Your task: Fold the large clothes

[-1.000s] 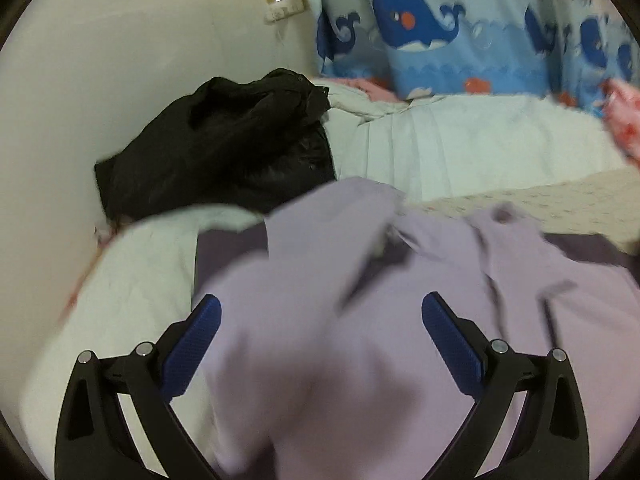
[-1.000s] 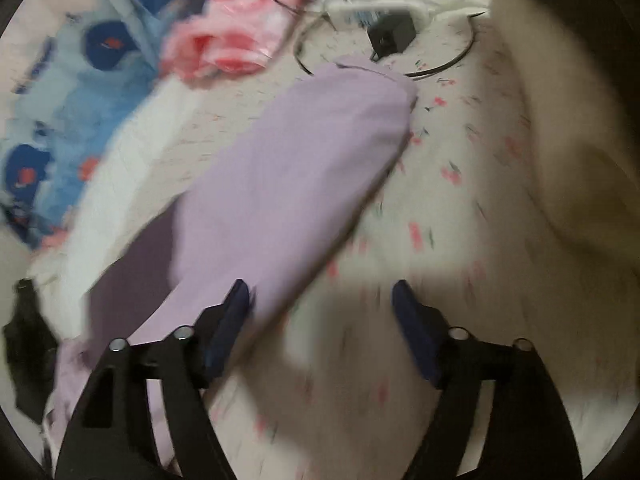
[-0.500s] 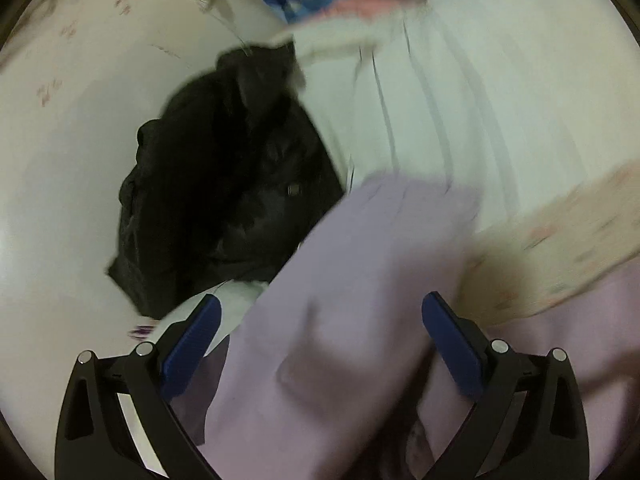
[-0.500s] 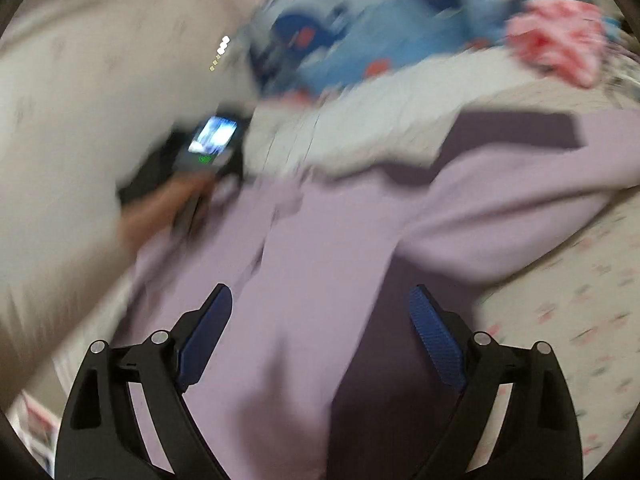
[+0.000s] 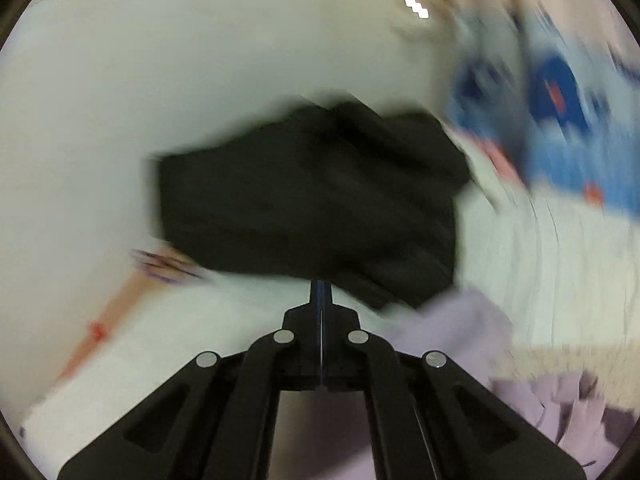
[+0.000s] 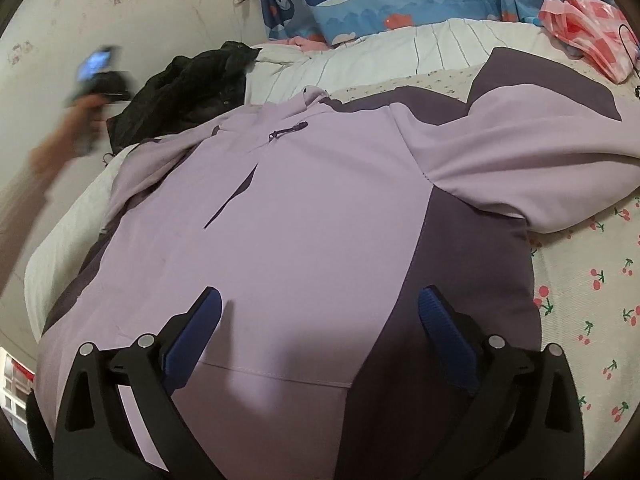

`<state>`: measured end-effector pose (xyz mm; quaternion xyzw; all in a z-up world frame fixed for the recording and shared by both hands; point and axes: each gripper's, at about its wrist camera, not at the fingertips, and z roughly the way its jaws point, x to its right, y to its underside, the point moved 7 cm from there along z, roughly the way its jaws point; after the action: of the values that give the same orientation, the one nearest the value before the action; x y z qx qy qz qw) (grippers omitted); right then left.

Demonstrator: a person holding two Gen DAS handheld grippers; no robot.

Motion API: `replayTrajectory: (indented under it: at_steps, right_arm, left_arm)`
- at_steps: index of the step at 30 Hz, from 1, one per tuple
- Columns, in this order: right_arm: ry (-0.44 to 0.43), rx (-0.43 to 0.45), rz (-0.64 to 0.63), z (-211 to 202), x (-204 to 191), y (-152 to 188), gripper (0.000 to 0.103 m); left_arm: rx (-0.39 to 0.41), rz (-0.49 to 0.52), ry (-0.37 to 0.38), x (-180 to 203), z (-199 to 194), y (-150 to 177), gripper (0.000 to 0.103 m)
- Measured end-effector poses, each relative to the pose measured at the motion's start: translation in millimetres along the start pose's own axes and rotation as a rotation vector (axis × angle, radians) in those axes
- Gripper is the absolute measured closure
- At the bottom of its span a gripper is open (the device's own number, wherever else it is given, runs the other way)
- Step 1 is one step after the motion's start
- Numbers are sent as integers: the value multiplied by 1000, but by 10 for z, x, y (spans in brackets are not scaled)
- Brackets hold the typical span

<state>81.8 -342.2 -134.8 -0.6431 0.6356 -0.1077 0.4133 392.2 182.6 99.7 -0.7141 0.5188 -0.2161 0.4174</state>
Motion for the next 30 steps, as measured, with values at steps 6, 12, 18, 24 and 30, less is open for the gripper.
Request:
replayTrajectory:
  at_steps: [6, 12, 18, 24, 30]
  right_arm:
    - [79, -22, -53, 33, -65, 29, 7]
    - [83, -32, -57, 69, -49, 56, 7]
    - [19, -19, -17, 46, 8, 47, 7]
    - [-45, 10, 27, -25, 53, 29, 7]
    - [-73, 24, 47, -73, 66, 17, 7]
  left_arm:
    - [-66, 60, 124, -635, -260, -1, 103]
    - [-203, 421, 264, 1187, 3, 837, 89]
    - [-213, 623, 188, 2442, 418, 1262, 7]
    - [-243, 818, -76, 2738, 937, 1430, 7]
    - [-402, 799, -145, 2421, 1299, 1601, 7]
